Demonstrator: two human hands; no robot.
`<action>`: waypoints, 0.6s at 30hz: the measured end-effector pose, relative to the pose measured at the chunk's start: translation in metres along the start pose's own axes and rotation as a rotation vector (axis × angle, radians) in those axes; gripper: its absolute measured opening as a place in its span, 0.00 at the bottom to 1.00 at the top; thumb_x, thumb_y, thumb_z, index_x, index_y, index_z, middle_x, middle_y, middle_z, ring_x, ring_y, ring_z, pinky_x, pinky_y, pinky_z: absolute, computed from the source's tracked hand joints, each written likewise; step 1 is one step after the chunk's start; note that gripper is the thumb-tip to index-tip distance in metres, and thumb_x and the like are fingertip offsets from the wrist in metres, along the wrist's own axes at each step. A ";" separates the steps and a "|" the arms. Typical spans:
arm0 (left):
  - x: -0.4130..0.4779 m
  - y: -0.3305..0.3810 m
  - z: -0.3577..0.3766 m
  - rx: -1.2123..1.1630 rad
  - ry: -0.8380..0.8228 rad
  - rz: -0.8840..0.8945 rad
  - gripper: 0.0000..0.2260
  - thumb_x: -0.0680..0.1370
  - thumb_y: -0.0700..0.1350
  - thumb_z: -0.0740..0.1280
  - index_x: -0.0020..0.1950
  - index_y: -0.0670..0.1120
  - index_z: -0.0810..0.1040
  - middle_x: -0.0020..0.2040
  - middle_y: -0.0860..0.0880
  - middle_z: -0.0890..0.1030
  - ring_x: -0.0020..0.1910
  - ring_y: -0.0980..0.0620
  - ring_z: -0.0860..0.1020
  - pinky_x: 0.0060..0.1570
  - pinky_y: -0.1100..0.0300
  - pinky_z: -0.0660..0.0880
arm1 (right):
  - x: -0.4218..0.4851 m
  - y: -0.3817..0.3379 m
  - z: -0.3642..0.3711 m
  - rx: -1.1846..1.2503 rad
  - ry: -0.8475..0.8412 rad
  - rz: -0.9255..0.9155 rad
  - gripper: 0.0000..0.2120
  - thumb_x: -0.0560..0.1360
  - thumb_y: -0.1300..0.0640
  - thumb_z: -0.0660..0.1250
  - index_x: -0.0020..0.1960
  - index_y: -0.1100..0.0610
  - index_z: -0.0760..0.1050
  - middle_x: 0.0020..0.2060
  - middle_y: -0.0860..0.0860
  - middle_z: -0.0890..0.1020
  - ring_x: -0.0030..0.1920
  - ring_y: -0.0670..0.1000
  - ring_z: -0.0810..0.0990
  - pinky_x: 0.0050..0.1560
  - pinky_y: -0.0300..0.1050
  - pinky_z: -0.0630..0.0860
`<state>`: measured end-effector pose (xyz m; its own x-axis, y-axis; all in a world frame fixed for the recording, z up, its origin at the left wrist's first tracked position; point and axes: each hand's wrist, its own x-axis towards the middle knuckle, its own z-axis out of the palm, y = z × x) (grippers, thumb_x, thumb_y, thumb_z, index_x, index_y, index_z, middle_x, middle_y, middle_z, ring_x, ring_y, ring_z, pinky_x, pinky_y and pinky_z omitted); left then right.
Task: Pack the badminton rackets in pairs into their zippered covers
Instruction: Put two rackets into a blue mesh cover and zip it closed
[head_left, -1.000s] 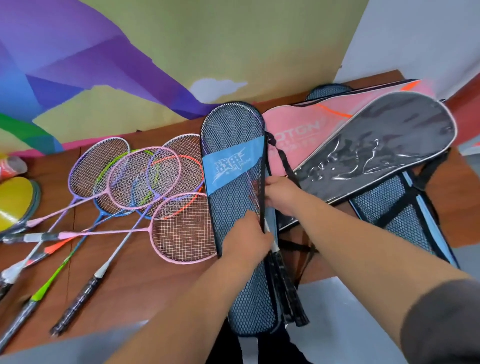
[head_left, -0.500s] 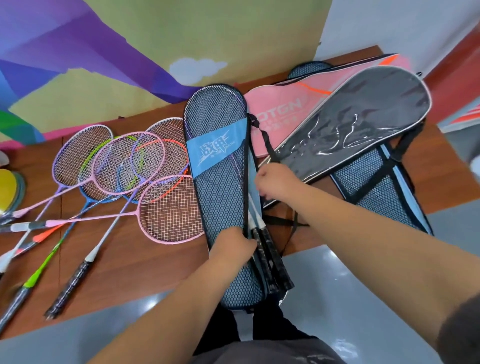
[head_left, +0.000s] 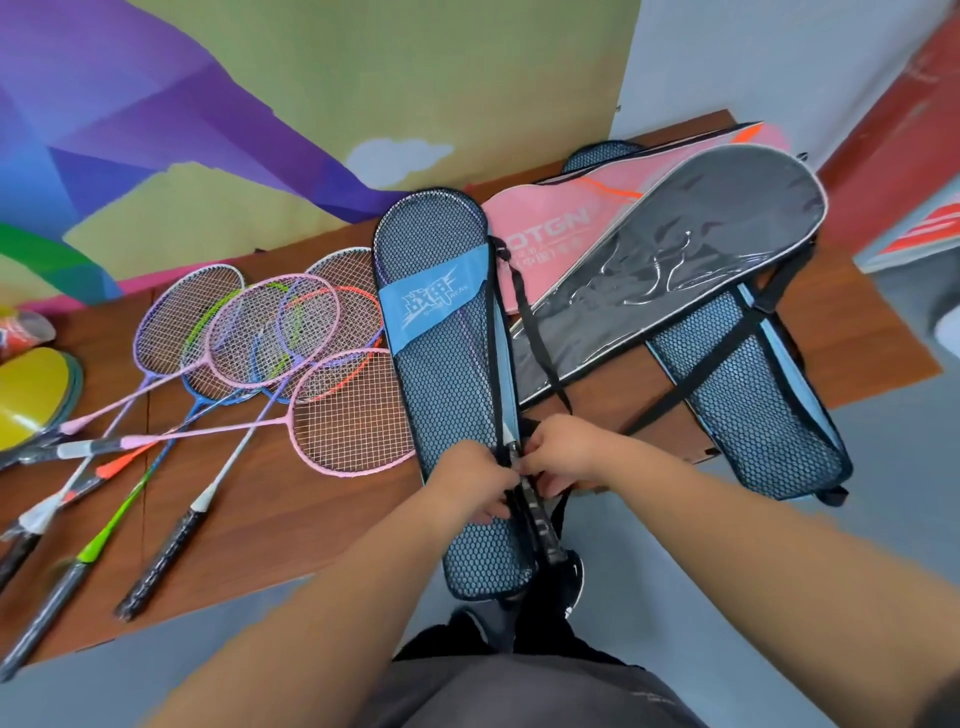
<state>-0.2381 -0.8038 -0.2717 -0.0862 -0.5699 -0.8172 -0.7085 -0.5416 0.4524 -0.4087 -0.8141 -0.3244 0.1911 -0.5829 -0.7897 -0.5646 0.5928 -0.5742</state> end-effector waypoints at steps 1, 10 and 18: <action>-0.002 0.001 0.000 -0.038 -0.020 0.008 0.05 0.78 0.43 0.71 0.49 0.41 0.78 0.45 0.42 0.87 0.40 0.45 0.88 0.45 0.46 0.86 | -0.001 0.002 0.004 0.078 -0.010 0.002 0.07 0.76 0.62 0.76 0.49 0.67 0.84 0.42 0.61 0.88 0.44 0.59 0.90 0.50 0.55 0.88; -0.007 -0.009 -0.002 -0.216 -0.062 0.078 0.09 0.79 0.44 0.74 0.50 0.43 0.75 0.49 0.39 0.86 0.43 0.42 0.88 0.47 0.47 0.86 | -0.014 0.024 0.021 0.228 -0.030 -0.012 0.07 0.79 0.65 0.72 0.49 0.54 0.78 0.38 0.55 0.80 0.34 0.52 0.80 0.42 0.49 0.82; -0.007 -0.020 0.000 -0.046 0.029 0.173 0.07 0.81 0.47 0.69 0.54 0.43 0.80 0.48 0.46 0.87 0.41 0.48 0.88 0.46 0.47 0.86 | -0.034 0.010 0.018 0.601 -0.177 0.027 0.05 0.84 0.58 0.62 0.54 0.53 0.77 0.53 0.58 0.86 0.49 0.61 0.86 0.65 0.68 0.80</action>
<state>-0.2233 -0.7890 -0.2750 -0.1836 -0.6740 -0.7155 -0.6520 -0.4613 0.6018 -0.4065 -0.7780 -0.3074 0.3421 -0.4929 -0.8000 -0.0305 0.8451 -0.5337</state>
